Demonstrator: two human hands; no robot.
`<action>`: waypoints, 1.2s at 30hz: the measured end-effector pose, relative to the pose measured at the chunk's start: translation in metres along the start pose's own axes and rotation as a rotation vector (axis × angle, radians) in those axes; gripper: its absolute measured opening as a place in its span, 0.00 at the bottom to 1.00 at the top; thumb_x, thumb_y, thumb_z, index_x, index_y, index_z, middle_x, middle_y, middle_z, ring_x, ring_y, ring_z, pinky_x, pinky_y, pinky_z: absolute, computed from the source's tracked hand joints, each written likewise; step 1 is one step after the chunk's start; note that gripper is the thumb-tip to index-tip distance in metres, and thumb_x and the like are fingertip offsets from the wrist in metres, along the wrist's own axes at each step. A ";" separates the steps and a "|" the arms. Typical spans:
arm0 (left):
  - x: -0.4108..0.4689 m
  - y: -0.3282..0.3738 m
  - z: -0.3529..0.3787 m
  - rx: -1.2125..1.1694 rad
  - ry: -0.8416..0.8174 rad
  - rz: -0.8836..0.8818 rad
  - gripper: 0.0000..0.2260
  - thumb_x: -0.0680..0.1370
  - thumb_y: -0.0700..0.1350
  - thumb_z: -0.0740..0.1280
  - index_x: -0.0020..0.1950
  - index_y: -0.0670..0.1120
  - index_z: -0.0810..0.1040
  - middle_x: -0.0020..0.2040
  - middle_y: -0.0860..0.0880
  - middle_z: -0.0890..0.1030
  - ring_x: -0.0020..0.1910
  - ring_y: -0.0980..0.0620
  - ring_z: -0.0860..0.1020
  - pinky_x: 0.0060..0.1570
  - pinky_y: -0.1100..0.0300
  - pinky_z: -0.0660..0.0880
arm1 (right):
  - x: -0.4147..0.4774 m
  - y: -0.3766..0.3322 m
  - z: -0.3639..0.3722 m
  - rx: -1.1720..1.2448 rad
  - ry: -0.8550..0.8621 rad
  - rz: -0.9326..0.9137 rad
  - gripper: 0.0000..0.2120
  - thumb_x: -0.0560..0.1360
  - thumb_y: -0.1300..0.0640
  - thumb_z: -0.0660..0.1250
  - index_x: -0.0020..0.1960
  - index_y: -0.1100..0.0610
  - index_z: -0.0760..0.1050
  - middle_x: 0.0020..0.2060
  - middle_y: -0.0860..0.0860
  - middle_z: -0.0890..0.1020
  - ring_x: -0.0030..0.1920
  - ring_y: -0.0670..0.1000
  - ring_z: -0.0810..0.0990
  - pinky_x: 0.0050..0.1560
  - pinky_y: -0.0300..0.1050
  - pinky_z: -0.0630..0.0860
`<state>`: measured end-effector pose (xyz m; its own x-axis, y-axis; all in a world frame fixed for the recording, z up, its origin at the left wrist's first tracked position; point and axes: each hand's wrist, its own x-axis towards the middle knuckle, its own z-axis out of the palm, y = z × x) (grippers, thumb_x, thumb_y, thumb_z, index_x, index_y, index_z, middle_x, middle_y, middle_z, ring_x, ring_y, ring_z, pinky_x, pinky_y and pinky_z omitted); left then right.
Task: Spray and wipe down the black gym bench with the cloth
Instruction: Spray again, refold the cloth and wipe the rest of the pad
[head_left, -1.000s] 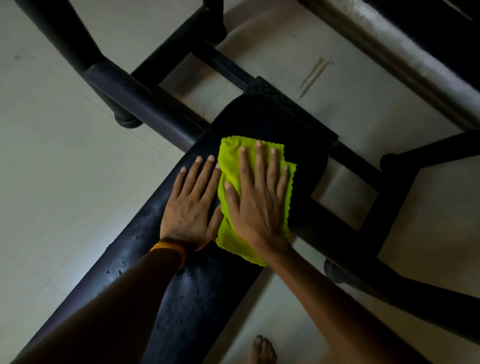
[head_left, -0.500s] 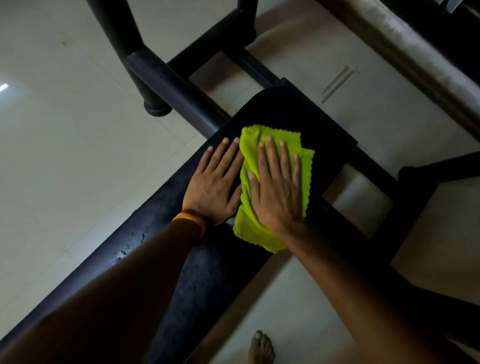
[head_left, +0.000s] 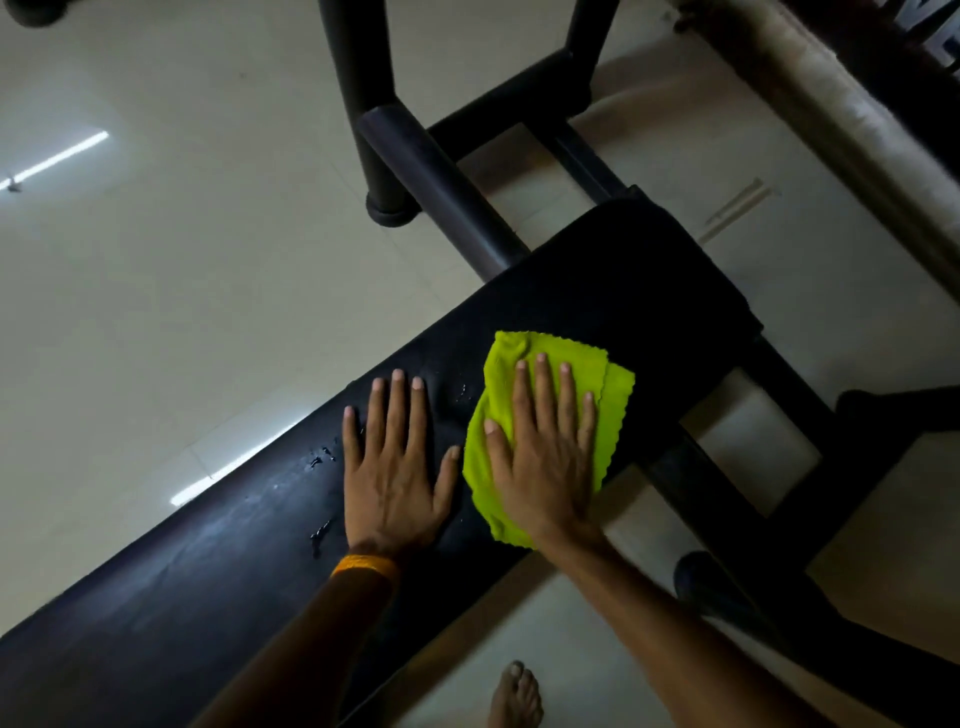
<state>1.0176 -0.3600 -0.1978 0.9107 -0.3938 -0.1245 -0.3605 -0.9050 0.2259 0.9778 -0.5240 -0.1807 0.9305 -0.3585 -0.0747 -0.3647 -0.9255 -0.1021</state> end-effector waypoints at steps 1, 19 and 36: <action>0.000 0.001 0.001 0.002 0.009 0.005 0.35 0.83 0.61 0.50 0.85 0.42 0.53 0.85 0.42 0.51 0.85 0.43 0.48 0.82 0.37 0.48 | 0.013 0.012 -0.002 -0.013 -0.012 -0.086 0.34 0.82 0.37 0.51 0.83 0.52 0.53 0.83 0.51 0.55 0.83 0.55 0.51 0.80 0.62 0.51; 0.001 -0.001 0.007 0.031 0.078 0.008 0.36 0.82 0.62 0.52 0.85 0.43 0.53 0.85 0.43 0.53 0.85 0.44 0.49 0.81 0.37 0.50 | 0.133 0.035 -0.016 -0.042 -0.014 -0.378 0.30 0.83 0.40 0.51 0.82 0.50 0.56 0.82 0.52 0.57 0.82 0.56 0.53 0.80 0.62 0.53; 0.001 -0.003 0.008 0.018 0.058 0.027 0.36 0.83 0.63 0.48 0.85 0.43 0.50 0.86 0.43 0.50 0.85 0.44 0.46 0.82 0.38 0.47 | -0.017 0.006 0.000 -0.019 0.014 -0.168 0.32 0.83 0.38 0.51 0.83 0.51 0.53 0.83 0.54 0.54 0.83 0.57 0.50 0.80 0.61 0.50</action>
<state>1.0176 -0.3591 -0.2059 0.9104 -0.4090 -0.0626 -0.3885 -0.8970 0.2107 0.9596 -0.5232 -0.1799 0.9789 -0.1998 -0.0440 -0.2031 -0.9747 -0.0932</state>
